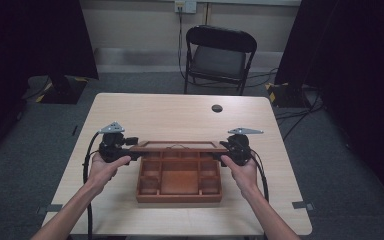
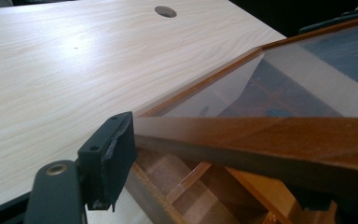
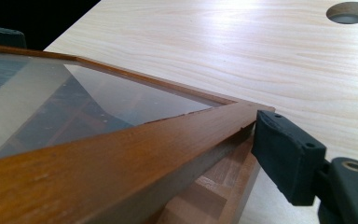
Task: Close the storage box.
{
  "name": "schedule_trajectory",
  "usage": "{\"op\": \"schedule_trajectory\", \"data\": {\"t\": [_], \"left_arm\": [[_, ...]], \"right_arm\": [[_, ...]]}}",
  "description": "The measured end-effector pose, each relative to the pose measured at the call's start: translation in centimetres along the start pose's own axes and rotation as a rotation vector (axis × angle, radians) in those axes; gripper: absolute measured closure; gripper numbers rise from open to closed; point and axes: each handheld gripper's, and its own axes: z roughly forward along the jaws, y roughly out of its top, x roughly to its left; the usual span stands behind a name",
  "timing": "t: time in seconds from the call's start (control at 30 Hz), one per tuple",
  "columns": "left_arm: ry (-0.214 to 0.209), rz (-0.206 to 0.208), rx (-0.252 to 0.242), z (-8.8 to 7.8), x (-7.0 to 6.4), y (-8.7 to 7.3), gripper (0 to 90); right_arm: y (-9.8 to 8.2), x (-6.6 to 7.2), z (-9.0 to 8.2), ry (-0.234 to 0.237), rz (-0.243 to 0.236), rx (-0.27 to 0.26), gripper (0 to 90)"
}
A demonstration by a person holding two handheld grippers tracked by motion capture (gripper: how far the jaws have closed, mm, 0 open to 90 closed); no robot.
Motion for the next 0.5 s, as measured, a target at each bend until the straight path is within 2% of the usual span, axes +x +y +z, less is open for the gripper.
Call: {"op": "schedule_trajectory", "data": {"t": [0.1, 0.17, 0.3, 0.43, 0.5], "left_arm": [[-0.011, -0.011, -0.016, -0.1, 0.0, 0.0, 24.7], [-0.017, -0.007, -0.018, -0.3, -0.1, 0.0, 24.0], [-0.021, 0.001, -0.011, -0.3, -0.1, -0.2, 23.1], [-0.021, -0.002, -0.01, -0.4, -0.1, -0.2, 22.2], [-0.023, 0.0, -0.012, -0.4, -0.1, -0.2, 22.5]], "right_arm": [[0.1, 0.0, 0.2, 0.009, 0.002, 0.001, 29.9], [0.0, -0.3, 0.1, 0.035, 0.009, 0.003, 29.1], [-0.3, -0.5, 0.1, 0.054, 0.019, 0.017, 29.0], [-0.4, -0.7, -0.1, 0.055, 0.024, 0.023, 29.2], [-0.6, -1.0, -0.5, 0.039, 0.026, 0.011, 30.9]]}}
